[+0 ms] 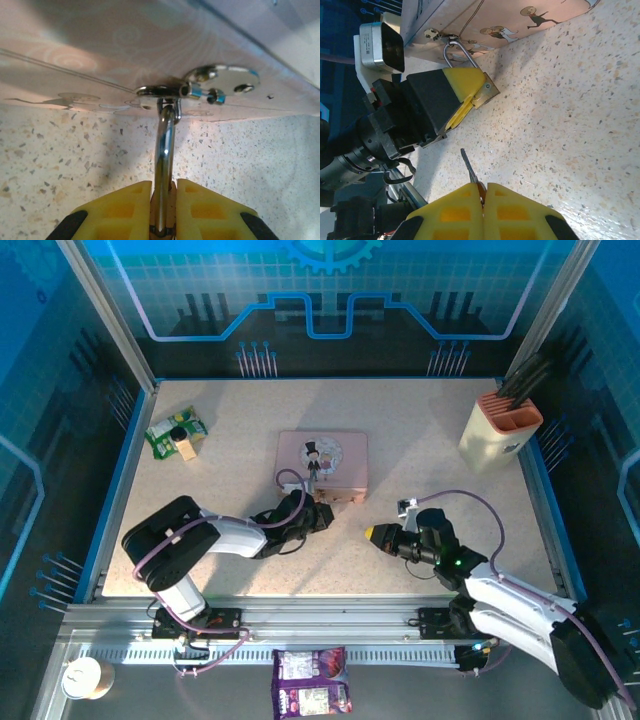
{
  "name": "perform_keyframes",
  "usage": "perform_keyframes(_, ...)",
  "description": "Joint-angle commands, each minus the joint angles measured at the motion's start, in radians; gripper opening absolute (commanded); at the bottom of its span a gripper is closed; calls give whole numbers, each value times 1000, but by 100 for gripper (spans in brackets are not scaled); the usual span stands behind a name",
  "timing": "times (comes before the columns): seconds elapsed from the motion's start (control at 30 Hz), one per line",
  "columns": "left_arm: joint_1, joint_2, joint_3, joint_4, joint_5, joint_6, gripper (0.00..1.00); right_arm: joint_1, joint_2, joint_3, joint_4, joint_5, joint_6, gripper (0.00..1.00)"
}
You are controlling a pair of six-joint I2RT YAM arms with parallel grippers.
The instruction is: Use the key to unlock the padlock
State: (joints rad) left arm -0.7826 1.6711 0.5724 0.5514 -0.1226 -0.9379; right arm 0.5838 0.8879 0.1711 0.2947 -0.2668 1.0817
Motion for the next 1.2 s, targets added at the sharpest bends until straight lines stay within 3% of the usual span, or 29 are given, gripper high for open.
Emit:
perform_keyframes(0.0, -1, -34, 3, 19, 73, -56, 14, 24, 68, -22, 164, -39, 61, 0)
perform_keyframes(0.33, 18, -43, 17, 40, 177, -148, 13, 38, 395, -71, 617, -97, 152, 0)
perform_keyframes(0.6, 17, -37, -3, 106, 196, -205, 12, 39, 585, -90, 880, -92, 239, 0)
perform_keyframes(0.73, 17, -41, -20, 141, 195, -229, 12, 38, 766, -103, 1128, -97, 326, 0)
perform_keyframes(0.83, 19, -51, -30, 152, 190, -241, 12, 39, 830, -81, 1130, -114, 346, 0)
perform_keyframes(1.17, 17, -44, -42, 196, 183, -279, 12, 25, 826, -66, 1129, -124, 389, 0)
